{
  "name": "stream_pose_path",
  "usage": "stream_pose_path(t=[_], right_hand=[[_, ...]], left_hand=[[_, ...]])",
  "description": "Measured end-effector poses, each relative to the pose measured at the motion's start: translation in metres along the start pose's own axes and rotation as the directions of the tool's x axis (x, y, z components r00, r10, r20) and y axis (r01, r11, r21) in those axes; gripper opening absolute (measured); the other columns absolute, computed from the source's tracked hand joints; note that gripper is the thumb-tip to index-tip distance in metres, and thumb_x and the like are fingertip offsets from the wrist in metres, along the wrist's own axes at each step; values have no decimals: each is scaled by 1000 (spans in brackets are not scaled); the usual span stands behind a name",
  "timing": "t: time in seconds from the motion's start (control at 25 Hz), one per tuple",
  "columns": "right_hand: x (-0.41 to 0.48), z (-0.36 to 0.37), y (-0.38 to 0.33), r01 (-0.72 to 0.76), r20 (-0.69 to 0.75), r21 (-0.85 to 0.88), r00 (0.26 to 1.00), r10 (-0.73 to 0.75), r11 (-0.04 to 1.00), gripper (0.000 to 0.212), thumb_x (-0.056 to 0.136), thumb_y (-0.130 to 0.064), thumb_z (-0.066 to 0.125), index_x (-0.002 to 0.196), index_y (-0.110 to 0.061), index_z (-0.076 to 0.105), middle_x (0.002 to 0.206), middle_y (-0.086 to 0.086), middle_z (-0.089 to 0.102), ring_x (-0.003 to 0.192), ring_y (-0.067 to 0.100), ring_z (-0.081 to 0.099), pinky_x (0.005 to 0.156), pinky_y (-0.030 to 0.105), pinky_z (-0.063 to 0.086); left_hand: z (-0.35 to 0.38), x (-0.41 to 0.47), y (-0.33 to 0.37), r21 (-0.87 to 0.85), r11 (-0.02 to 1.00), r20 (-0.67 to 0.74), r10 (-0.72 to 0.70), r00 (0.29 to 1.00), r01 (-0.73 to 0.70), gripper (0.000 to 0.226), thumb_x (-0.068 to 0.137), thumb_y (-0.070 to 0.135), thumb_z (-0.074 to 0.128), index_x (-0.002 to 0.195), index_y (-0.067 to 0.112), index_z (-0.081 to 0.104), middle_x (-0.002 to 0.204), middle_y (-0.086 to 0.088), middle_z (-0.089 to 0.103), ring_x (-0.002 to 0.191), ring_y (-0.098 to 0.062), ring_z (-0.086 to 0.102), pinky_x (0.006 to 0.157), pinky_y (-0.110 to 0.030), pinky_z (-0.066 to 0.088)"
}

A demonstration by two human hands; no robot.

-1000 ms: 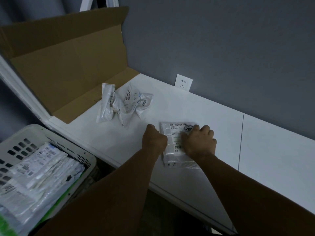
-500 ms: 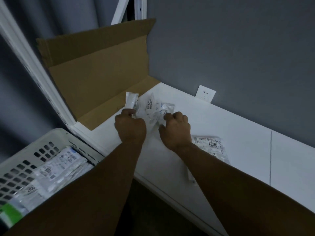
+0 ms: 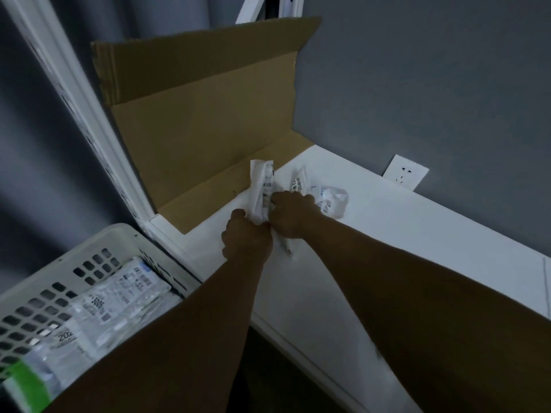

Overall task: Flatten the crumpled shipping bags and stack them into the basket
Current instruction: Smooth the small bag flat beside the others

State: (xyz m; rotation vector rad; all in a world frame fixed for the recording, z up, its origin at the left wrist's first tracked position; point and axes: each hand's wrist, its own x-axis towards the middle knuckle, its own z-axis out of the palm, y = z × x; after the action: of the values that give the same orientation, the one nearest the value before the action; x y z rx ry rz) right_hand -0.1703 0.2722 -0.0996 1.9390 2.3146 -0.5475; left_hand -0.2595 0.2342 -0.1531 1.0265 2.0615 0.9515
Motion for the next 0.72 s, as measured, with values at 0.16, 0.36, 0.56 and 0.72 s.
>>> stream_pose_path(t=[0.16, 0.36, 0.56, 0.72], right_hand=[[-8, -2, 4, -56, -91, 113, 994, 67, 992, 40, 95, -23, 49, 130, -5, 51, 133, 19, 54, 125, 39, 49, 103, 46, 44], [-33, -24, 10, -41, -294, 256, 948, 118, 966, 38, 91, -12, 54, 127, -2, 53, 127, 19, 57, 120, 36, 55, 98, 40, 46], [-85, -39, 26, 29, -375, 437, 915, 152, 899, 31, 94, -7, 55, 124, -1, 59, 121, 16, 64, 111, 33, 60, 78, 23, 38], [-125, -36, 45, 22, -322, 617, 919, 227, 787, 31, 88, -13, 67, 118, -9, 65, 106, 7, 68, 101, 28, 64, 84, 30, 48]], left_hand=[[-6, -2, -6, -152, 987, -23, -57, 998, 52, 35, 85, 25, 67, 115, 7, 62, 107, -12, 68, 99, -33, 64, 86, -48, 56], [-25, -16, -8, -203, 977, -55, -71, 996, 59, 40, 85, 28, 67, 117, 5, 61, 108, -12, 68, 99, -33, 65, 85, -46, 56], [-27, -35, -18, 12, 980, 223, -195, 955, 197, 56, 79, 31, 72, 119, -7, 59, 117, -23, 64, 105, -39, 62, 90, -44, 53], [-30, -69, 3, 208, 967, 167, -181, 969, 145, 66, 81, 41, 69, 128, -1, 51, 128, -18, 56, 116, -36, 55, 101, -42, 45]])
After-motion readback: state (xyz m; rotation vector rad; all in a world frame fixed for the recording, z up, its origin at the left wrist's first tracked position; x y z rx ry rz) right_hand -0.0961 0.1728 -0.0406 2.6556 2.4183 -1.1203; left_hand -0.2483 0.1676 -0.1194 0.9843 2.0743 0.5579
